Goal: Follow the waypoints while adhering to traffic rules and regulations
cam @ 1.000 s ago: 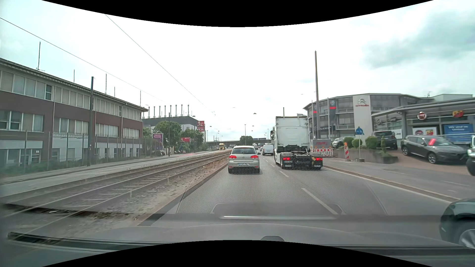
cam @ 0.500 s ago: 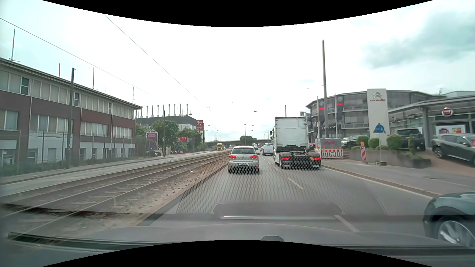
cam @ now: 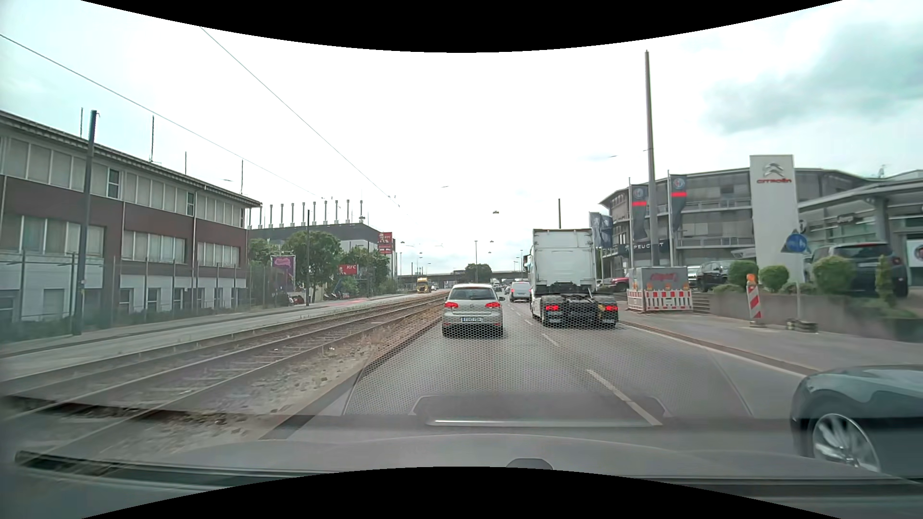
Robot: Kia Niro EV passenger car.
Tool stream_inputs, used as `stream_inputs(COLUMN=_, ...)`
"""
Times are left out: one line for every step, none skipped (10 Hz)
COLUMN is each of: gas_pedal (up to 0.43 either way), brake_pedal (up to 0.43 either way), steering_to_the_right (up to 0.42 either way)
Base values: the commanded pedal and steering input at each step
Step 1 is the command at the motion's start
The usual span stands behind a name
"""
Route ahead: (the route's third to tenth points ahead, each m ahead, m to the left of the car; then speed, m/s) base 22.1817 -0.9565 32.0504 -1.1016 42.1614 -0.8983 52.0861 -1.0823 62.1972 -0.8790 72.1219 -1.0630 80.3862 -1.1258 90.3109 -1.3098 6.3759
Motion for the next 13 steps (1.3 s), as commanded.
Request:
stream_inputs(gas_pedal=0.067, brake_pedal=0.0, steering_to_the_right=-0.004)
stream_inputs(gas_pedal=0.067, brake_pedal=0.0, steering_to_the_right=-0.004)
stream_inputs(gas_pedal=0.067, brake_pedal=0.0, steering_to_the_right=-0.004)
stream_inputs(gas_pedal=0.059, brake_pedal=0.0, steering_to_the_right=-0.004)
stream_inputs(gas_pedal=0.059, brake_pedal=0.0, steering_to_the_right=-0.004)
stream_inputs(gas_pedal=0.059, brake_pedal=0.0, steering_to_the_right=-0.004)
stream_inputs(gas_pedal=0.059, brake_pedal=0.0, steering_to_the_right=-0.004)
stream_inputs(gas_pedal=0.059, brake_pedal=0.0, steering_to_the_right=-0.004)
stream_inputs(gas_pedal=0.059, brake_pedal=0.0, steering_to_the_right=-0.004)
stream_inputs(gas_pedal=0.059, brake_pedal=0.0, steering_to_the_right=-0.004)
stream_inputs(gas_pedal=0.047, brake_pedal=0.0, steering_to_the_right=-0.004)
stream_inputs(gas_pedal=0.047, brake_pedal=0.0, steering_to_the_right=-0.004)
stream_inputs(gas_pedal=0.047, brake_pedal=0.0, steering_to_the_right=-0.004)
